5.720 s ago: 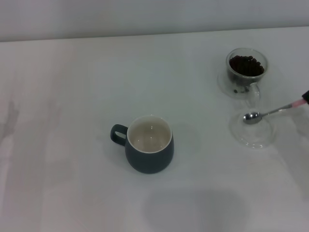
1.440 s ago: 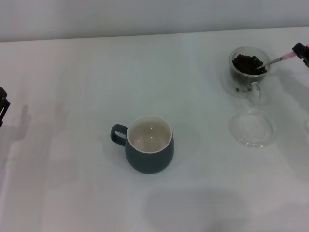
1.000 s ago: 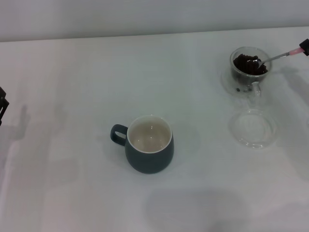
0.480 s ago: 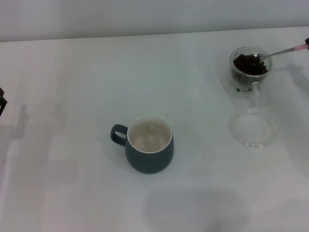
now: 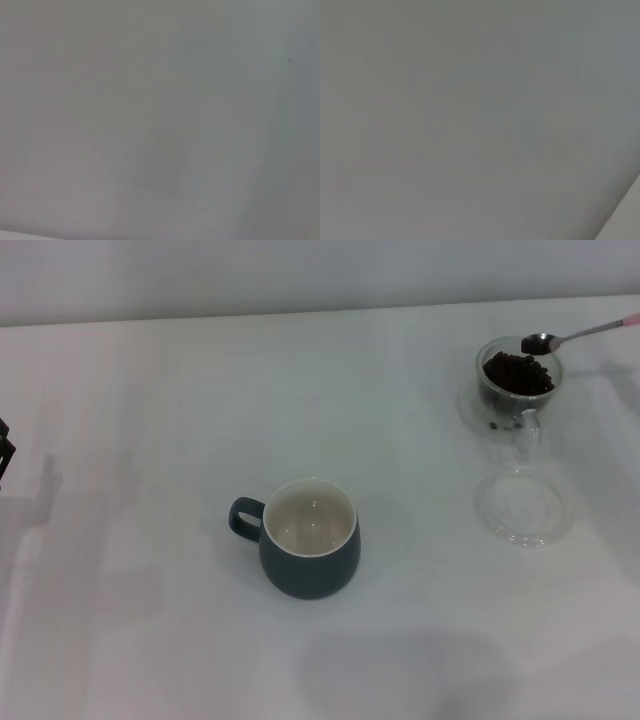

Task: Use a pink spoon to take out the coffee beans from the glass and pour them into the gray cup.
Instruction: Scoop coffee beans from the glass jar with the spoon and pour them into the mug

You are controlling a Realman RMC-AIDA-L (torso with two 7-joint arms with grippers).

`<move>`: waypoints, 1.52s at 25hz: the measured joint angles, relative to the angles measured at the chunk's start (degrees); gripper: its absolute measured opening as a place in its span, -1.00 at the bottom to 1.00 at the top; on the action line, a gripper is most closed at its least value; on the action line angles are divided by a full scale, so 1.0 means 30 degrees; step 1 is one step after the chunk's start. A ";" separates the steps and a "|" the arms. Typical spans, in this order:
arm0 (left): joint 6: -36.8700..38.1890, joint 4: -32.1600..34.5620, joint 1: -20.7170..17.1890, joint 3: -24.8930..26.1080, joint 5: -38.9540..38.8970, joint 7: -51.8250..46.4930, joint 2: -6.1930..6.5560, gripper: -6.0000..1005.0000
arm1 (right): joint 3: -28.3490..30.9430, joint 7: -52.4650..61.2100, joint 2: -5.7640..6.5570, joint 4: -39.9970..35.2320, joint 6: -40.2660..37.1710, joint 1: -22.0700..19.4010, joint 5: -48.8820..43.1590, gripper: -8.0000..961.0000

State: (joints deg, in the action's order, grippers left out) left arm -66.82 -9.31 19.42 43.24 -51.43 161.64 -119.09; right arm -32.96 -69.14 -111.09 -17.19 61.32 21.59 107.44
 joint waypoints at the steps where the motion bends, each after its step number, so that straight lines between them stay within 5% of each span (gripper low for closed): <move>1: -0.0002 0.0003 -0.0002 0.0001 -0.0004 0.0000 0.0000 0.60 | -0.0235 0.0439 0.0116 -0.0241 0.0000 0.0000 -0.0204 -0.69; 21: -0.0053 0.0057 -0.0063 0.0002 0.0052 -0.0001 0.0000 0.60 | -0.1884 0.6403 0.1112 -0.2846 0.3716 0.0643 -0.4277 -0.68; 27: -0.0054 0.0055 -0.0059 0.0003 -0.0011 -0.0002 0.0000 0.60 | -0.2627 0.6414 0.0646 -0.3013 0.4882 0.0544 -0.4354 -0.68; 38: -0.0053 0.0054 0.0003 0.0002 -0.0023 -0.0002 -0.0031 0.60 | -0.3531 0.6600 -0.0931 -0.4391 0.6325 0.0714 -0.5754 -0.69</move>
State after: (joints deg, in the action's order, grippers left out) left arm -66.98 -9.14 19.43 43.24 -51.50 161.63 -119.18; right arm -43.55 -49.34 -113.89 -30.36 80.30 23.74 90.18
